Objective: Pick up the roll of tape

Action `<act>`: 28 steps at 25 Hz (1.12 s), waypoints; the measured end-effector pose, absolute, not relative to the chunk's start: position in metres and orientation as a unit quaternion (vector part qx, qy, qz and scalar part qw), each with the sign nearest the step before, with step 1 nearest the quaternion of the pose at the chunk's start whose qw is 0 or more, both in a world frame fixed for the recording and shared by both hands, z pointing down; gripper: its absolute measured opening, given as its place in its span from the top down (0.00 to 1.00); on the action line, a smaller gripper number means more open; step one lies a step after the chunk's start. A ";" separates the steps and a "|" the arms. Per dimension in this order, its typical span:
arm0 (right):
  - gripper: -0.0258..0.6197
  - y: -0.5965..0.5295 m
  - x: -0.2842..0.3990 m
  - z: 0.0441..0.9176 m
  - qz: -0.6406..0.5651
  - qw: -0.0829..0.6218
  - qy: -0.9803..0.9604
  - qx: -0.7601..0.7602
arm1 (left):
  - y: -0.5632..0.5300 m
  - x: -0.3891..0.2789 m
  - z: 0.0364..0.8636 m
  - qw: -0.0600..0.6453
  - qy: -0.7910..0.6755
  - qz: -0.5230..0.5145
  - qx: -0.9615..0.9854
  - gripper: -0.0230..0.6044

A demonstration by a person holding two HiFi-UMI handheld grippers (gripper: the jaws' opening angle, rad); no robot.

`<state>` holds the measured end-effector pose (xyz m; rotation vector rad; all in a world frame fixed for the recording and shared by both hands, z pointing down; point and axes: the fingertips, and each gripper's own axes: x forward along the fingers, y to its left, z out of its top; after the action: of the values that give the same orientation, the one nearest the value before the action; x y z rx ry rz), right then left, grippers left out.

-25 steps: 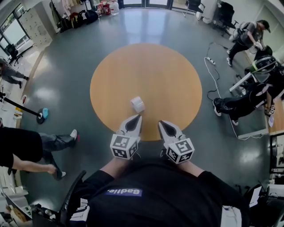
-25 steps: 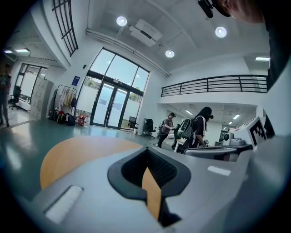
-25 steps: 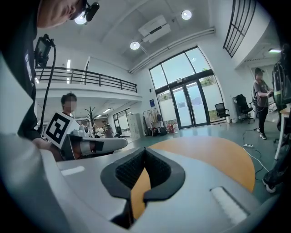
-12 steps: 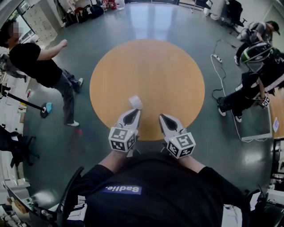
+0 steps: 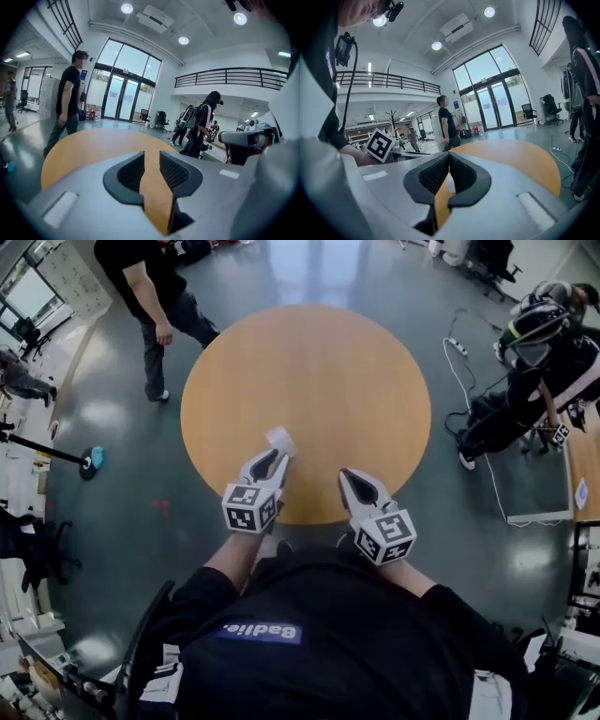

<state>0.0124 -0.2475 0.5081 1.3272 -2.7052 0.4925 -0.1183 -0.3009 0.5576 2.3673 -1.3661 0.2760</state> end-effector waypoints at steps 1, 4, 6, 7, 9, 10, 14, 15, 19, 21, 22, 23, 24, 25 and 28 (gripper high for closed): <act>0.95 -0.248 0.014 0.509 0.161 0.046 -0.884 0.436 | -0.304 -0.119 0.564 0.202 -0.486 0.101 0.844 0.77; 0.94 -0.249 0.019 0.512 0.162 0.051 -0.882 0.440 | -0.314 -0.120 0.586 0.229 -0.483 0.110 0.838 0.72; 0.94 -0.247 0.022 0.513 0.163 0.056 -0.879 0.444 | -0.319 -0.123 0.603 0.253 -0.481 0.116 0.831 0.69; 0.94 -0.245 0.023 0.513 0.162 0.058 -0.878 0.447 | -0.320 -0.125 0.611 0.265 -0.481 0.117 0.827 0.67; 0.93 -0.242 0.025 0.514 0.162 0.061 -0.875 0.453 | -0.324 -0.131 0.626 0.285 -0.481 0.120 0.820 0.65; 0.93 -0.241 0.026 0.515 0.162 0.062 -0.873 0.456 | -0.326 -0.133 0.632 0.295 -0.479 0.120 0.818 0.64; 0.93 -0.239 0.030 0.516 0.161 0.071 -0.868 0.464 | -0.334 -0.140 0.654 0.330 -0.479 0.115 0.805 0.59; 0.93 -0.238 0.033 0.515 0.161 0.073 -0.867 0.466 | -0.336 -0.141 0.658 0.337 -0.479 0.115 0.802 0.58; 0.93 -0.234 0.040 0.516 0.162 0.079 -0.860 0.477 | -0.343 -0.145 0.679 0.364 -0.479 0.122 0.790 0.56; 0.93 -0.233 0.042 0.517 0.163 0.083 -0.857 0.481 | -0.345 -0.147 0.693 0.382 -0.477 0.124 0.782 0.54; 0.93 -0.232 0.043 0.518 0.164 0.084 -0.856 0.483 | -0.347 -0.150 0.701 0.391 -0.478 0.123 0.777 0.53; 0.93 -0.232 0.043 0.519 0.164 0.086 -0.855 0.485 | -0.349 -0.152 0.708 0.402 -0.478 0.122 0.772 0.52; 0.93 -0.232 0.044 0.519 0.164 0.087 -0.853 0.487 | -0.350 -0.154 0.714 0.412 -0.478 0.120 0.767 0.51; 0.93 -0.231 0.045 0.520 0.165 0.089 -0.852 0.489 | -0.351 -0.155 0.720 0.420 -0.477 0.118 0.763 0.49; 0.93 -0.230 0.051 0.525 0.169 0.097 -0.847 0.494 | -0.356 -0.155 0.733 0.434 -0.473 0.116 0.758 0.48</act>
<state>0.0505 -0.2296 0.5248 1.4636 -2.5089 0.4992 -0.1547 -0.3556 0.7330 1.8880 -1.1768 0.2880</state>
